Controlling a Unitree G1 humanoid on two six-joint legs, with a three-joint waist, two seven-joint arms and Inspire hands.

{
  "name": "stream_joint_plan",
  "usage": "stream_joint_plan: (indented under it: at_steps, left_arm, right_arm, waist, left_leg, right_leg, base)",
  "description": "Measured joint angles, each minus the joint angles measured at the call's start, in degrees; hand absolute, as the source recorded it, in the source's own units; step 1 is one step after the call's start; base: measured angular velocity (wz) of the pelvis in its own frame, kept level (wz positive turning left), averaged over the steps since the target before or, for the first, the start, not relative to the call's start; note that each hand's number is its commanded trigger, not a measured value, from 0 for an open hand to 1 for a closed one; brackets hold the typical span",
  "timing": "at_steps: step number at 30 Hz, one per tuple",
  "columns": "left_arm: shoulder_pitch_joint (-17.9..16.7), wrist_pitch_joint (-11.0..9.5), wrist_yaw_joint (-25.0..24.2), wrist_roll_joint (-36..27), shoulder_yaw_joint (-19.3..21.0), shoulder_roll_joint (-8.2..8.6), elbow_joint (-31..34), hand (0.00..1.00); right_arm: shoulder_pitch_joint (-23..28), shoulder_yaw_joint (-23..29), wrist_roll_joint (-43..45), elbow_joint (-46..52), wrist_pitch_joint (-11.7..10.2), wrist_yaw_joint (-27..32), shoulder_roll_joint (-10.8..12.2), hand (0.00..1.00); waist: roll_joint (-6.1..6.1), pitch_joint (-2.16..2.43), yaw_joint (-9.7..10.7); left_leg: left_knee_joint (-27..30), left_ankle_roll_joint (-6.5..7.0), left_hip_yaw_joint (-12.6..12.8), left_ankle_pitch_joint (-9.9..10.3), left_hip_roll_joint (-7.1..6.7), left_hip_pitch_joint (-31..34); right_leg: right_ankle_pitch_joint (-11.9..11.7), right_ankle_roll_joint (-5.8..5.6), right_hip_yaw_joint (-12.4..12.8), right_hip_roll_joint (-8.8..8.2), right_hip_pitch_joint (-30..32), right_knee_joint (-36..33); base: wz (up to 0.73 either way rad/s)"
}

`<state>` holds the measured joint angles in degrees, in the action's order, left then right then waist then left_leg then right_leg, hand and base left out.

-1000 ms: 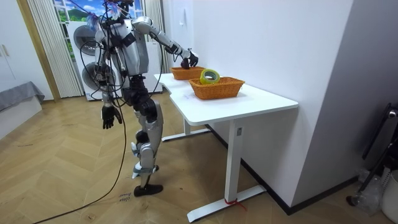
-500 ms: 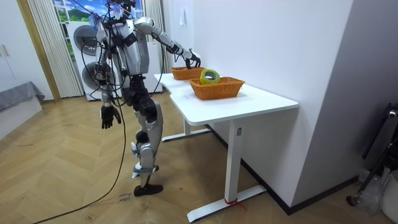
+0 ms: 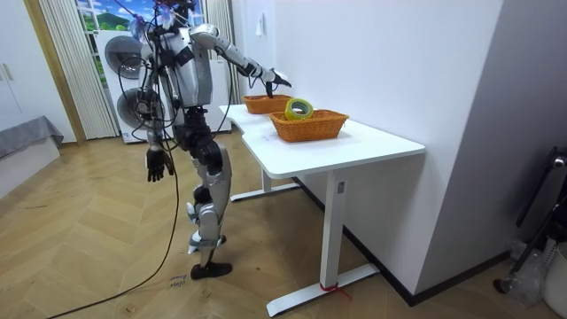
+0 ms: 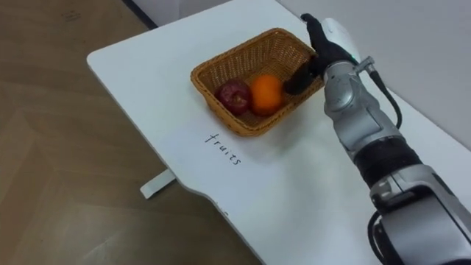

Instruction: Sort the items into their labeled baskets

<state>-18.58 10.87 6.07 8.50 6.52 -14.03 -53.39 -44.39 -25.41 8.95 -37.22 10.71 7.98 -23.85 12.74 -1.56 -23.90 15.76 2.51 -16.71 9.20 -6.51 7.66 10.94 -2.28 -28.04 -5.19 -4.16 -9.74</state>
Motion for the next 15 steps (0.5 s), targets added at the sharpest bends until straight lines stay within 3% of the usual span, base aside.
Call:
stream_joint_plan:
  at_steps: [2, 4, 6, 8, 10, 13, 15]
  left_arm:
    - [-0.1, 0.0, 0.0, 0.0, 0.0, 0.1, 0.0, 0.0]
    - [0.2, -0.7, 0.0, -0.7, 0.0, 0.15, 0.1, 0.0]
    - [0.3, -1.0, 0.0, -1.6, 0.0, 0.26, 0.5, 0.0]
    - [0.3, -1.3, 0.0, -1.7, 0.0, 0.77, 0.5, 0.0]
    - [0.3, -1.4, -0.1, -1.6, 0.0, 1.85, 0.7, 0.0]
    - [0.0, -1.5, -0.1, -1.6, 0.0, 3.33, 4.6, 0.0]
    - [0.3, -1.7, -0.1, -1.8, 0.2, 3.33, 7.0, 0.0]
  right_arm:
    - [0.1, 0.0, 0.0, 2.1, -0.1, 0.0, 0.0, 0.0]
    - [0.9, 0.9, 0.7, 7.6, -0.3, 0.0, -0.2, 0.0]
    - [2.2, 3.1, 1.0, 11.6, -1.7, 0.2, -0.3, 0.0]
    - [3.4, 5.1, 1.0, 14.5, -2.4, 0.4, -0.3, 0.0]
    - [5.4, 8.8, 2.0, 18.6, -2.8, 0.6, -0.3, 0.0]
    - [5.7, 12.2, 4.5, 21.2, -3.5, 0.9, -0.8, 0.0]
    - [6.0, 13.7, 6.3, 22.9, -3.6, 1.1, -0.9, 0.0]
  waist:
    - [-0.38, -0.22, 0.5]
    - [-0.75, -0.04, 3.0]
    - [-1.43, -0.17, 4.4]
    - [-2.17, 0.04, 5.0]
    - [-3.21, 0.75, 7.1]
    - [-4.3, 1.2, 9.6]
    - [-4.67, 1.34, 11.2]
  left_leg:
    - [-0.1, 0.13, 1.0, 0.1, 0.14, -1.1]
    - [-0.1, 0.22, 1.0, 0.1, 0.11, -1.5]
    - [-0.1, 0.31, 1.5, 0.2, 0.14, -2.0]
    - [-0.3, 0.55, 2.7, 0.4, 0.31, -3.1]
    - [-0.5, 0.8, 3.7, 0.5, 0.32, -3.7]
    - [-0.6, 0.95, 5.2, 0.5, 0.63, -4.4]
    - [-1.0, 1.0, 5.7, 0.4, 0.79, -5.0]
  right_leg:
    - [0.0, 0.0, 0.8, -0.03, -0.9, 0.2]
    - [0.0, 0.0, 1.1, -0.08, -1.3, 0.1]
    - [0.0, 0.0, 1.7, -0.14, -1.6, 0.1]
    - [0.0, 0.0, 3.2, -0.2, -2.0, 0.1]
    - [0.0, -0.02, 4.6, -0.39, -2.4, 0.0]
    - [-0.1, -0.23, 6.1, -0.42, -2.6, 0.0]
    - [-0.2, -0.18, 6.9, -0.38, -2.8, -0.1]
  base:
    - [-0.18]
    - [-0.02]
    - [-0.13]
    - [-0.32]
    - [-0.22]
    - [-0.3]
    - [-0.21]
